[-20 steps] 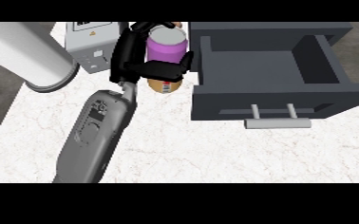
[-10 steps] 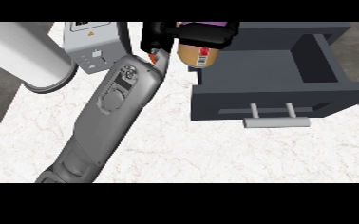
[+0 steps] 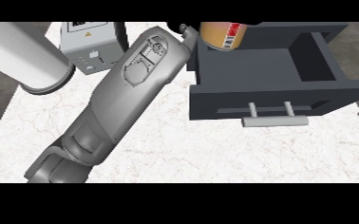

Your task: Pick up the can, place it into the drawer and close the drawer

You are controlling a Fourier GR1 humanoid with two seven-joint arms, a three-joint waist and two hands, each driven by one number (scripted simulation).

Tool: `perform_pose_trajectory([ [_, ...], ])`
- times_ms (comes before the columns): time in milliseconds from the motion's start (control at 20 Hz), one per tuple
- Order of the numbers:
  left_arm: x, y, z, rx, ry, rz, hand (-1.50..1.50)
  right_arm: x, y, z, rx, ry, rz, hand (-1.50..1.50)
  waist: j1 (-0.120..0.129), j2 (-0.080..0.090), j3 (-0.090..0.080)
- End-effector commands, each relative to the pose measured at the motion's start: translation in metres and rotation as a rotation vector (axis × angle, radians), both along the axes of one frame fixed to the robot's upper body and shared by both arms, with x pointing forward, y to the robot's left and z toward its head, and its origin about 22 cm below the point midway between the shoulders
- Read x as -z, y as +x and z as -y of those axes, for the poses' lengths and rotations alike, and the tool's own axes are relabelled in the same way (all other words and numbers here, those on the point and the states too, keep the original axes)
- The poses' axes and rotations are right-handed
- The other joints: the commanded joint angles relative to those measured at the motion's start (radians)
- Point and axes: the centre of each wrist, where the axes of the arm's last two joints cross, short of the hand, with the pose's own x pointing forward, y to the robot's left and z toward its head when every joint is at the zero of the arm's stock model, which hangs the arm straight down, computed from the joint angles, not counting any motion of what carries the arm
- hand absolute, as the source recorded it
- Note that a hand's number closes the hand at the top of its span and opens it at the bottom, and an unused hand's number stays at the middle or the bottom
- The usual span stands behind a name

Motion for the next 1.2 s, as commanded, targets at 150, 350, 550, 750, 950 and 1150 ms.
perform_pose_trajectory([
  [150,0.003,0.01,0.02,-0.017,0.055,-0.016,1.5,-0.003,0.005,-0.011,-0.002,-0.005,0.005,-1.5,-0.018,0.004,0.0],
  [350,-0.016,0.016,0.028,-0.045,0.06,-0.012,1.5,-0.001,0.003,-0.001,-0.022,-0.002,0.016,-1.5,-0.031,0.006,0.001],
  [550,0.008,0.022,0.024,-0.036,0.101,-0.013,1.5,-0.012,0.018,-0.006,-0.018,-0.016,0.001,-1.5,-0.036,0.011,0.001],
  [750,0.005,0.029,0.021,-0.034,0.093,-0.024,1.5,-0.004,0.002,0.004,0.0,-0.004,0.015,-1.5,-0.034,0.008,0.001],
  [950,0.013,0.024,0.028,-0.064,0.145,-0.018,1.5,-0.006,0.023,-0.02,-0.025,-0.026,0.025,-1.5,-0.045,0.012,0.002],
  [1150,0.026,0.027,0.023,-0.114,0.135,-0.004,1.5,0.0,0.025,-0.017,-0.038,-0.005,0.029,-1.5,-0.071,0.019,0.003],
])
